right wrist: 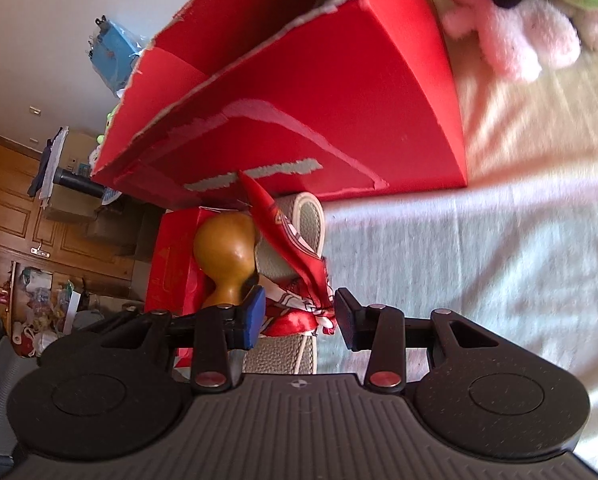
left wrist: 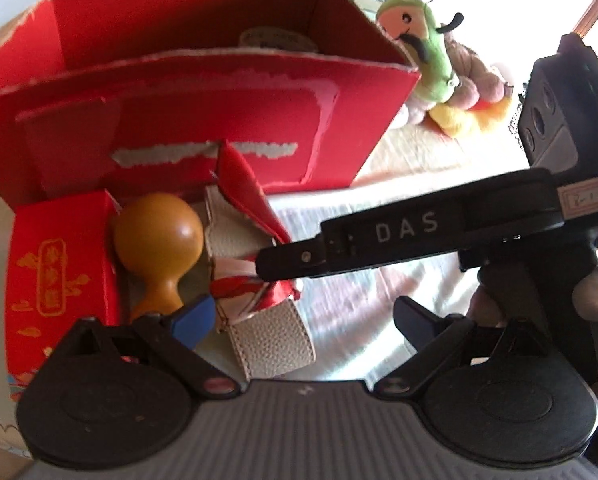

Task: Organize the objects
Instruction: 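Grasp the red-and-white ribbon item with beige strap using the right gripper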

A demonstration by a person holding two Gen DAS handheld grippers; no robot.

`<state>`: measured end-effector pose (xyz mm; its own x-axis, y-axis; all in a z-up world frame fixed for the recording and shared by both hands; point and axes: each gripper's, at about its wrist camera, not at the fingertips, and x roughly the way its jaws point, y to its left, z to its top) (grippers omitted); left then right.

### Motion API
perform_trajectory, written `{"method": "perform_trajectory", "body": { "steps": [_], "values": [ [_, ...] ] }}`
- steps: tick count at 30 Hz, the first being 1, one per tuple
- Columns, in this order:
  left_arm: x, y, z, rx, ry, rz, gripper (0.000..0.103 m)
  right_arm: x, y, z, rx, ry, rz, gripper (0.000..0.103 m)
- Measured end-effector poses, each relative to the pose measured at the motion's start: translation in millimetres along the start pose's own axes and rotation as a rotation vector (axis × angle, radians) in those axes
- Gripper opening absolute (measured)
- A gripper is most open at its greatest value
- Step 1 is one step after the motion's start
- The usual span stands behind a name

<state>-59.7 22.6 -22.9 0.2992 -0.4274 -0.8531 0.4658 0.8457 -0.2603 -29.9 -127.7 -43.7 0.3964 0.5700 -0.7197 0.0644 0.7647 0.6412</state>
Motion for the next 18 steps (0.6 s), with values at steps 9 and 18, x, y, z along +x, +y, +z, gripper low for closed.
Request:
{"method": "perform_trajectory", "body": {
  "steps": [9,18],
  "values": [
    [19,8,0,-0.018,0.039,0.001,0.085,5,-2,-2,0.004,-0.013,0.000,0.042],
    [30,14,3,-0.024,0.035,-0.024,0.086,6,-19,-2,0.049,-0.055,0.060,0.040]
  ]
}}
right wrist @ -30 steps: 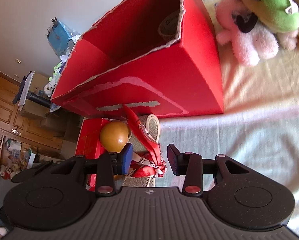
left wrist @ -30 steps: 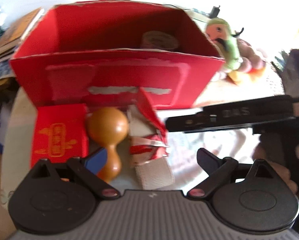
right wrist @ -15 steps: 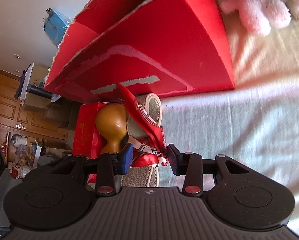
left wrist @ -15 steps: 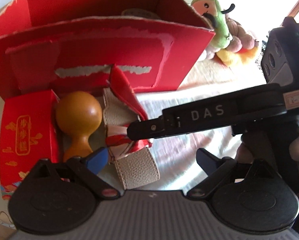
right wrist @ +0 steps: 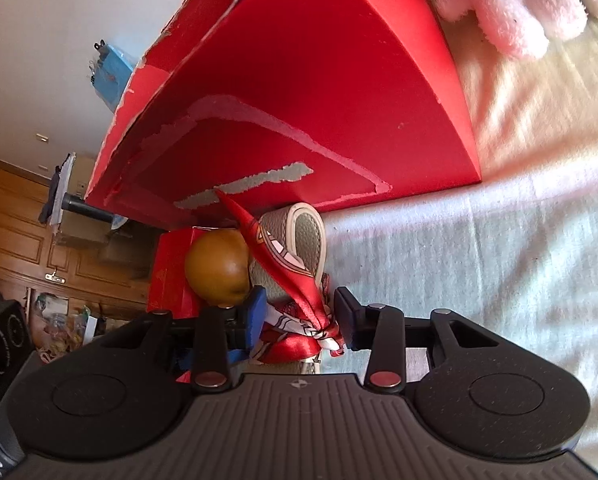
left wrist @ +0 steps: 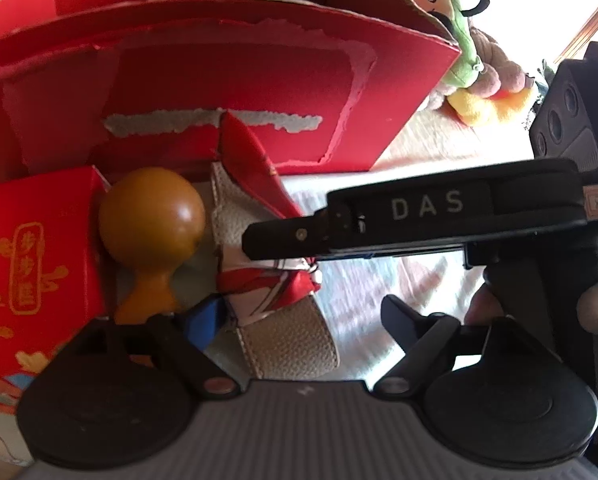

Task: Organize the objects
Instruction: 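Grasp the red-and-white ribbon item with beige strap using the right gripper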

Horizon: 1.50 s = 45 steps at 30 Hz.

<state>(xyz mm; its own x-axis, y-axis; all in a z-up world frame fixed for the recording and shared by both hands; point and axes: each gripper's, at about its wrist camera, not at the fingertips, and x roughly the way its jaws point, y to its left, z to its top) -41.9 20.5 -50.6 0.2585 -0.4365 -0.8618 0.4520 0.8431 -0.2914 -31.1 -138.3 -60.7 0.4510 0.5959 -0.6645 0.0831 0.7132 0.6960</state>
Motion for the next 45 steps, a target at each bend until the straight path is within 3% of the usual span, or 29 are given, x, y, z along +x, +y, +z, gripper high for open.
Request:
{"method": "perform_trajectory", "body": {
  "steps": [5,13,16,26,32,39,43,45],
  "values": [
    [4,0,0,0.007,0.005,-0.018,0.088,-10,-12,1,0.013,0.015,0.026,0.028],
    [11,-16,3,0.069,0.021,-0.051,0.088,-24,-11,2,0.005,-0.002,-0.001,0.023],
    [15,-24,2,0.114,0.034,-0.028,0.089,-30,-17,2,0.018,-0.019,-0.007,0.020],
    [15,-26,2,0.128,0.040,0.010,0.083,-12,-8,7,0.000,-0.010,0.000,0.032],
    [16,-32,-1,0.161,0.033,0.039,0.082,-5,-6,9,-0.028,0.003,0.008,0.030],
    [10,-39,0,0.186,0.023,0.033,0.066,-23,-15,6,-0.004,-0.009,0.006,0.028],
    [6,-53,3,0.253,0.022,0.004,0.050,-44,-23,1,0.032,-0.048,0.001,0.027],
    [4,-63,5,0.296,0.014,-0.009,0.047,-55,-27,-3,0.048,-0.078,-0.009,0.027]
  ]
}}
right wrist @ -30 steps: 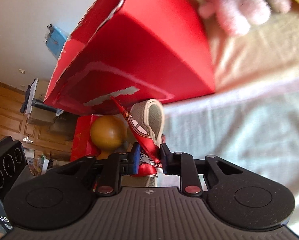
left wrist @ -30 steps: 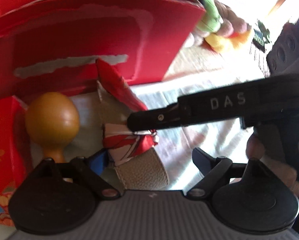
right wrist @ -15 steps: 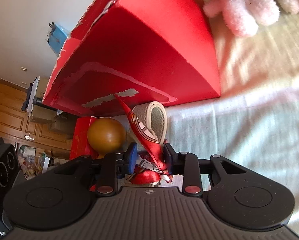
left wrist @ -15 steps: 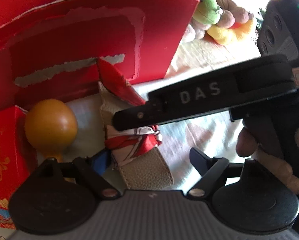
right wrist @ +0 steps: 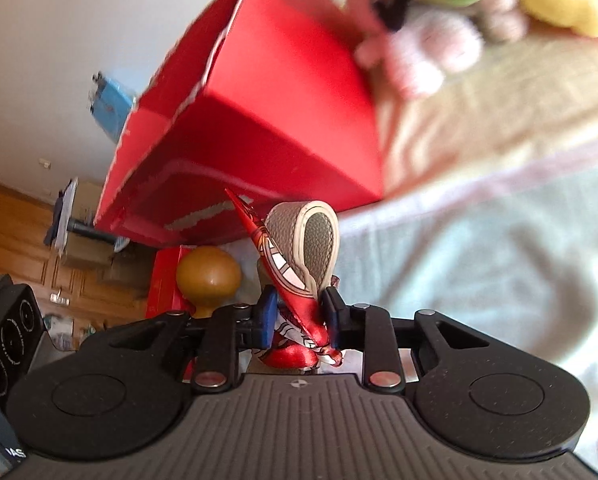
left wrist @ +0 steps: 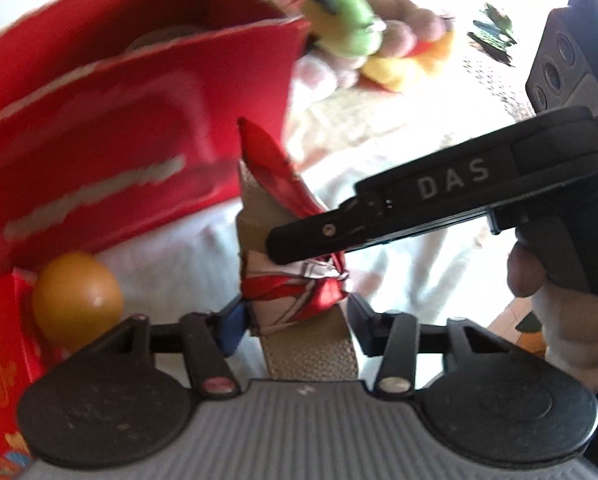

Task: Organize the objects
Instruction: 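Grasp the red-and-white ribbon item with beige strap using the right gripper, then lift the ribbon item with the right gripper and carry it over the red box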

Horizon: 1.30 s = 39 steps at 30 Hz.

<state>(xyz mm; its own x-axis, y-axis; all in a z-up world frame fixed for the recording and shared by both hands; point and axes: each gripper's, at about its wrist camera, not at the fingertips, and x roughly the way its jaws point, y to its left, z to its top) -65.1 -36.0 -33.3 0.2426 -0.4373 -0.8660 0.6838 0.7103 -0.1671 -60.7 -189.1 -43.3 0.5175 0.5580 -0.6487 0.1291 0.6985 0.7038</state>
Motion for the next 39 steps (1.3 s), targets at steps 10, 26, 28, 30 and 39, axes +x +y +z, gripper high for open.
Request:
{"method": "perform_trajectory", "body": {
  "steps": [10,26,28,30,39],
  "values": [
    [-28,-42,43,0.191,-0.131,-0.088,0.047,-74,2,-6,0.032,-0.241,-0.029,0.025],
    [-99,5,100,0.183,-0.400,-0.065,0.047,-97,72,50,-0.143,-0.470,0.033,0.024],
    [-103,19,105,0.165,-0.412,-0.043,0.047,-89,86,61,-0.181,-0.463,0.043,0.024],
    [-107,36,108,0.138,-0.418,-0.027,0.047,-76,101,72,-0.217,-0.450,0.048,0.024],
    [-88,111,117,0.020,-0.332,0.022,0.047,-2,131,123,-0.274,-0.313,0.018,0.024]
  ]
}}
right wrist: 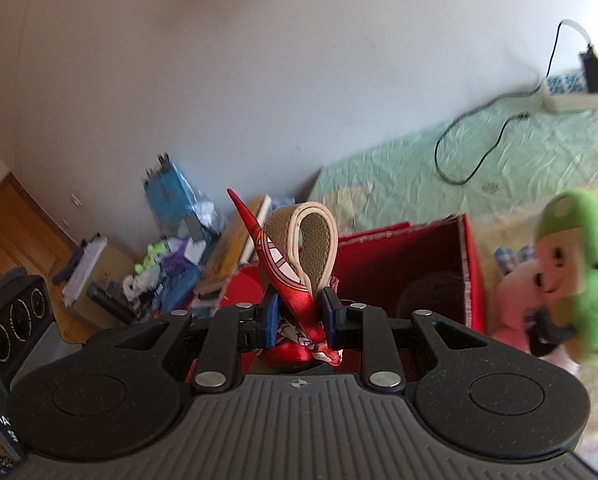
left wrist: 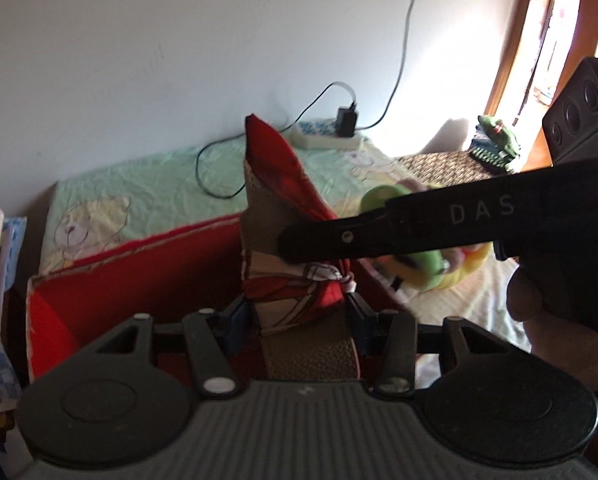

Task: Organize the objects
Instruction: 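Lift the ribbon item with the right gripper and carry it over the red box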

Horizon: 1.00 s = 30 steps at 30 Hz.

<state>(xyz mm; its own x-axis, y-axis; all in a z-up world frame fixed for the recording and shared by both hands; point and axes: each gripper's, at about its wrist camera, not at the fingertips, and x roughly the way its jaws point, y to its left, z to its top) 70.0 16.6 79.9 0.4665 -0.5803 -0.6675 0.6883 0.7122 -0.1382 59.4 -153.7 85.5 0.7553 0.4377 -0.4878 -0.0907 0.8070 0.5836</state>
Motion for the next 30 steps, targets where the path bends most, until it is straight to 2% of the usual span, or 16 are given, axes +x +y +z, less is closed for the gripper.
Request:
{"method": "perform_trajectory", "body": {
  "steps": [7,11,16,21,26,30],
  "values": [
    [47,29,-10,-0.085,0.131,-0.006,0.047,53,-12,0,0.018,0.172,-0.058,0.024],
    [70,38,-20,-0.120,0.219,-0.010,0.047,76,-21,-2,0.032,0.290,-0.095,0.024],
    [89,42,-28,-0.138,0.313,-0.007,0.047,100,-24,-10,0.018,0.398,-0.145,0.024],
    [97,38,-24,-0.100,0.356,0.038,0.047,111,-30,-10,0.020,0.442,-0.161,0.024],
    [107,46,-24,-0.129,0.384,0.025,0.046,120,-29,-14,-0.019,0.461,-0.193,0.024],
    [104,41,-24,-0.093,0.361,0.040,0.055,125,-28,-14,-0.043,0.472,-0.231,0.022]
  ]
}}
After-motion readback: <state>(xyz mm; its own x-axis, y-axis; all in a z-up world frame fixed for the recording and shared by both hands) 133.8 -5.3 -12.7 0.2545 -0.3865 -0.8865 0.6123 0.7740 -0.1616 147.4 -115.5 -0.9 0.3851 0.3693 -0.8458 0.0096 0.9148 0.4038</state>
